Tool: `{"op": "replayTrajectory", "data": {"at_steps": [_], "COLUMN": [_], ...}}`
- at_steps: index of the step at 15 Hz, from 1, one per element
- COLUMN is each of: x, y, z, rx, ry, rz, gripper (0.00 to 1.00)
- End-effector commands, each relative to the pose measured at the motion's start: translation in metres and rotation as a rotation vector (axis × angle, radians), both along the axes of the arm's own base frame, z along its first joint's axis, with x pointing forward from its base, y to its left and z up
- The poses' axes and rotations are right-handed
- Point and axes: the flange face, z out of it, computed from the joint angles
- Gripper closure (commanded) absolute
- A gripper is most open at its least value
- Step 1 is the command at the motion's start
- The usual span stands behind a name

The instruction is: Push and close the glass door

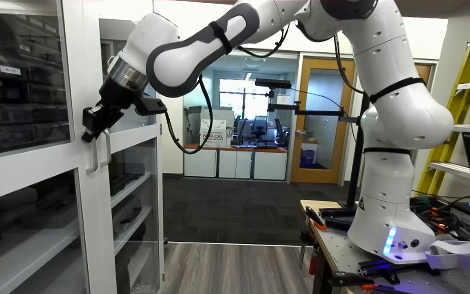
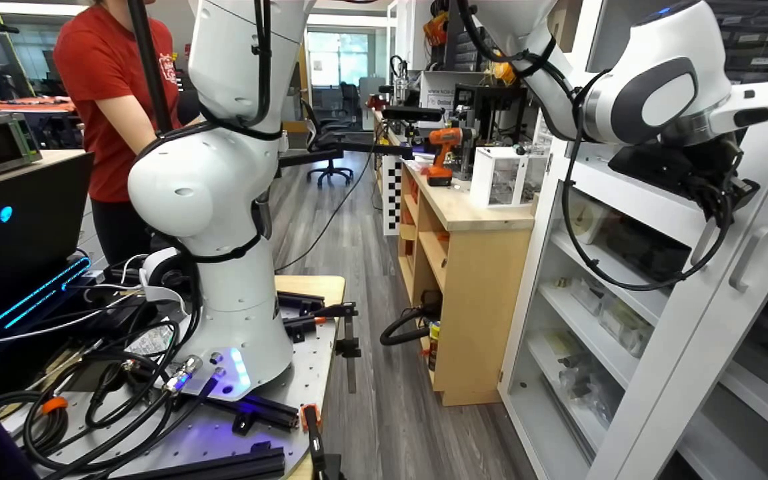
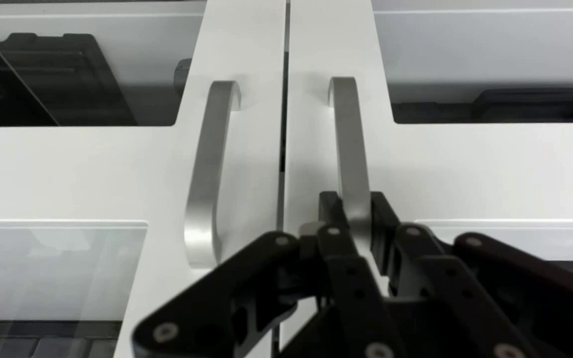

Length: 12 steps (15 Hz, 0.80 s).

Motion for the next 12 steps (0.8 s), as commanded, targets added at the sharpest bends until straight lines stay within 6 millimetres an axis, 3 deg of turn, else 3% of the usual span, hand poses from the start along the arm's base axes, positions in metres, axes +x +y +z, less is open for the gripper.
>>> {"op": "replayTrajectory", "data": {"at_steps": [1,9,12], "x": [-0.003,-0.031,-0.044], "y": [0.022,0.032,0.03], "z": [0.02,0.036,0.044], "rx": [-0.001,-0.055,-0.096], "ry": [0.016,0.08,0.116], "rz": [0.014,0.009,0.001], "gripper": [0.53,0.02,0.0]}}
